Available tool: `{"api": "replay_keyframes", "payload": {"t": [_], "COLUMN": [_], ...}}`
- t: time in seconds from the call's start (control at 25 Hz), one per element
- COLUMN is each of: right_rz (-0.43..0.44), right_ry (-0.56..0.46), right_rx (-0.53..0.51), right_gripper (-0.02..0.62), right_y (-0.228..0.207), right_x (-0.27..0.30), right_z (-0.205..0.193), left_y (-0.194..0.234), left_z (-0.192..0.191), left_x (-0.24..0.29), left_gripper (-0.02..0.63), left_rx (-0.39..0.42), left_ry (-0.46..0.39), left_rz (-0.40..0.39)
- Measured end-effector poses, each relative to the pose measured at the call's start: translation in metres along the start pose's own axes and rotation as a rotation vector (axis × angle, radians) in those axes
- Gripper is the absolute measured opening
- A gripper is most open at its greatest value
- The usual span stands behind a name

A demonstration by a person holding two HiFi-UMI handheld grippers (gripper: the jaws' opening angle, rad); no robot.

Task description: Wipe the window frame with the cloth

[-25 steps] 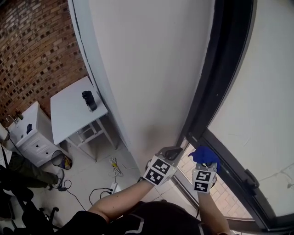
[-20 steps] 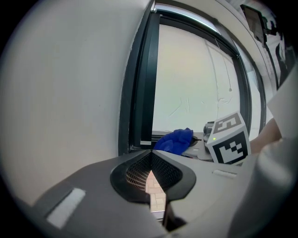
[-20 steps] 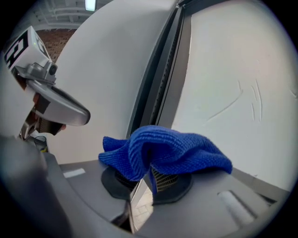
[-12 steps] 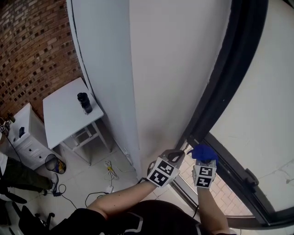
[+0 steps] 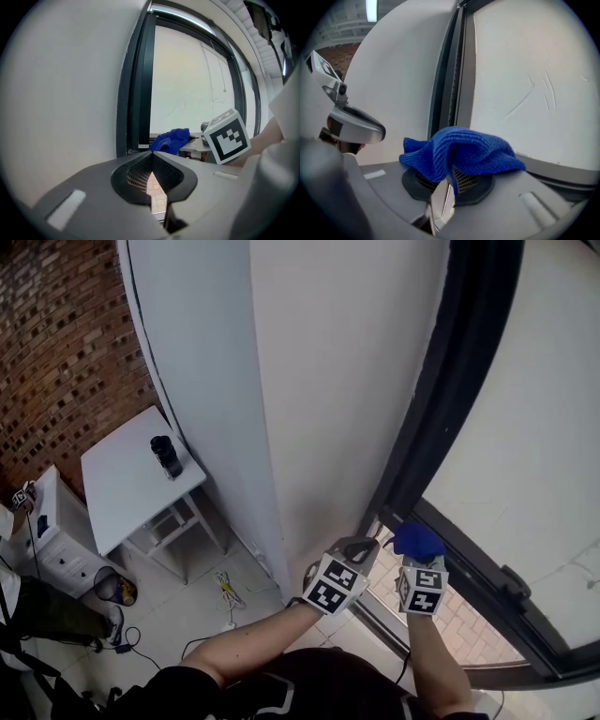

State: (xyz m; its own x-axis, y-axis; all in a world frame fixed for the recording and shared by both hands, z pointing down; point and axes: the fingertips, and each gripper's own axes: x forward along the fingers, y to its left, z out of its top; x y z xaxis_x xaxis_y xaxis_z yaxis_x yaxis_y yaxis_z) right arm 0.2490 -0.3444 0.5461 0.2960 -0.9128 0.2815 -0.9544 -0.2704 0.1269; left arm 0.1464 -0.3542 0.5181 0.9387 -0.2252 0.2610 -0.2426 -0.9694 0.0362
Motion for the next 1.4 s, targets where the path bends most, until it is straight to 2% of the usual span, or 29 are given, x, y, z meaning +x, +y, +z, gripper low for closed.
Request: {"api": "replay_keyframes", "payload": {"t": [0.28,0.56,1.0,1.24,1.4], "right_rz": [0.006,0.019,0.057,0.056,0.047], "right_ry": [-0.053,-0.061,-0.023,-0.018,-0.01], "right_rx": [0.079,0.078,0.078,0.109,0.128], "right_gripper": [0.052,0.052,0.052,0.052,0.052], "right_y": [0.006,0.014,0.025,0.028,0.027], "right_x": [-0.04,-0.05,-0.007,0.024,0.04], "right_z": [0.01,0.009,0.007,0.018,0.023], "left_y": [-0.007,-0.007,0.003,-0.002,0.003], "left_z": [0.006,-0.001,-0.013,-0.025,-0.033], "left_x": [-0.009,-0.017,-0.027,-0.025,-0.022], "left_gripper": [-0.008,-0.008,-0.008,-0.008,-0.008], "left_rx": [-0.012,-0.033,-0.052,0.004,-0.006], "left_ry": [-0.04,-0.045,-0.028,0.004,0.028], "left_rz": [-0.004,0.022,0.046,0.01,0.016]}}
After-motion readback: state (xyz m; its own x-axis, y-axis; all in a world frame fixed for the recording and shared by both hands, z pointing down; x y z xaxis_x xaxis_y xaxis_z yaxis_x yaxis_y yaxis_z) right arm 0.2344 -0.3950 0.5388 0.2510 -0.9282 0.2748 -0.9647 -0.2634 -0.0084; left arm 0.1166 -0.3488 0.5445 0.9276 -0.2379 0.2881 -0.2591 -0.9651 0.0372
